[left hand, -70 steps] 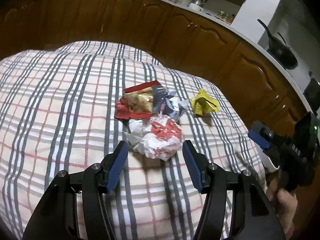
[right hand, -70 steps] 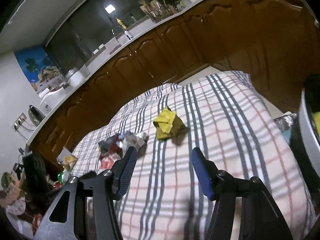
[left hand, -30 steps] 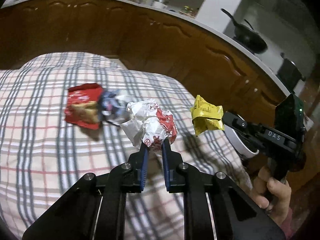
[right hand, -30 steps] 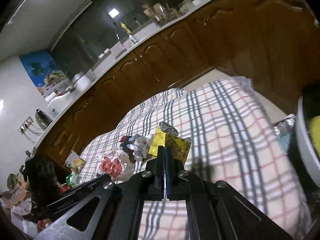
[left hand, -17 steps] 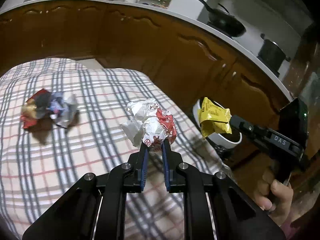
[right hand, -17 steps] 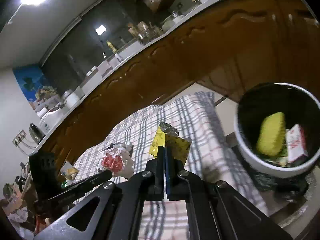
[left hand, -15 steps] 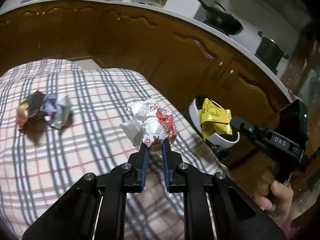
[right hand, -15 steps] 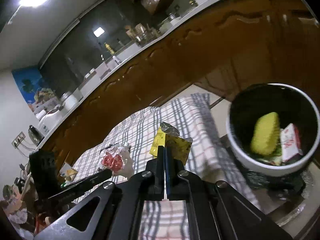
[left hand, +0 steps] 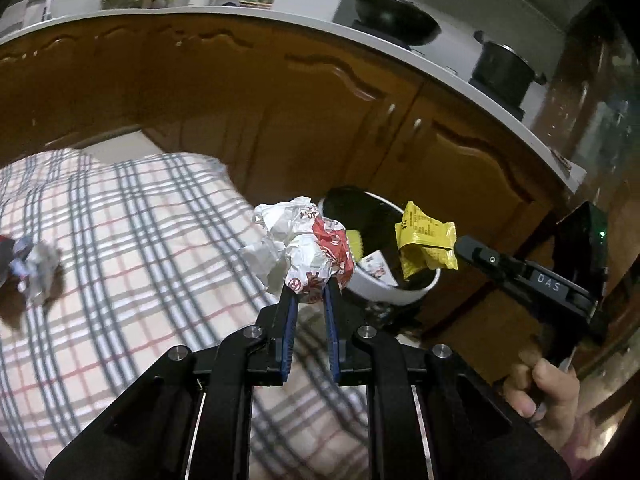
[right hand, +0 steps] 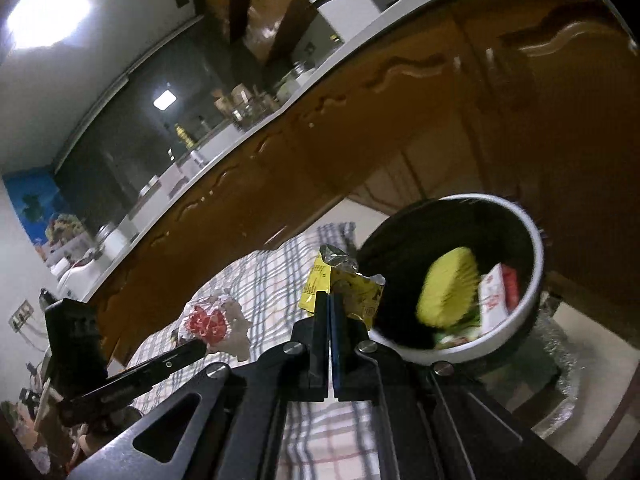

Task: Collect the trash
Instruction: 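Carry the paper and wrapper over the bin and open both tools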

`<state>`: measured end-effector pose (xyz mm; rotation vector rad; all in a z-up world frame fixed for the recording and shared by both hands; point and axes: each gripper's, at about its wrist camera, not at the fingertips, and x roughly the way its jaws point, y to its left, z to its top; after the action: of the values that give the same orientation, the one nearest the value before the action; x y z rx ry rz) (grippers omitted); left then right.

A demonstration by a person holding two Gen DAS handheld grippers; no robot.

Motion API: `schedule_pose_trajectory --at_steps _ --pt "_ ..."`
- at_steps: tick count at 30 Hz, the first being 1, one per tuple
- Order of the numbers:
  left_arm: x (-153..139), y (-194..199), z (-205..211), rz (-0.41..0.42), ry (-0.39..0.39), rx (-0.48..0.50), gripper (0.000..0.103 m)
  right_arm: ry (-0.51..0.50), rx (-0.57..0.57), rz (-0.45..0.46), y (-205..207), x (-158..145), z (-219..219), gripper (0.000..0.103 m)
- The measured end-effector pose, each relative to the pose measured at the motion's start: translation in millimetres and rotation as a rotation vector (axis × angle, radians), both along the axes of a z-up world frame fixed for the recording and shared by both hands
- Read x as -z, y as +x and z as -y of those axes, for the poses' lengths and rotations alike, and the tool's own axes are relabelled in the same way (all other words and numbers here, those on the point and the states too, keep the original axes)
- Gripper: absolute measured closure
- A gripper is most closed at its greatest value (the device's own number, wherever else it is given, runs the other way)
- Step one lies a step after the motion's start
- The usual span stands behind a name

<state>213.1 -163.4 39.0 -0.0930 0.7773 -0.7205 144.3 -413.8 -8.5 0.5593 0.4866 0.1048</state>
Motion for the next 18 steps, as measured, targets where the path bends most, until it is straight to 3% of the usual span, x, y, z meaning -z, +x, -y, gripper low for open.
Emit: schedule_pose_trajectory --at_steps 9,18 --pt "-6.9 10.9 60.0 0.011 0.029 0.091 0.091 -0.002 0.083 -0.003 -4.9 1.9 38.0 0.103" --pt "-1.2 25.5 92.5 -0.010 0.050 0.127 0.091 -0.001 0.096 -0.023 5.8 7.2 54.8 0.103"
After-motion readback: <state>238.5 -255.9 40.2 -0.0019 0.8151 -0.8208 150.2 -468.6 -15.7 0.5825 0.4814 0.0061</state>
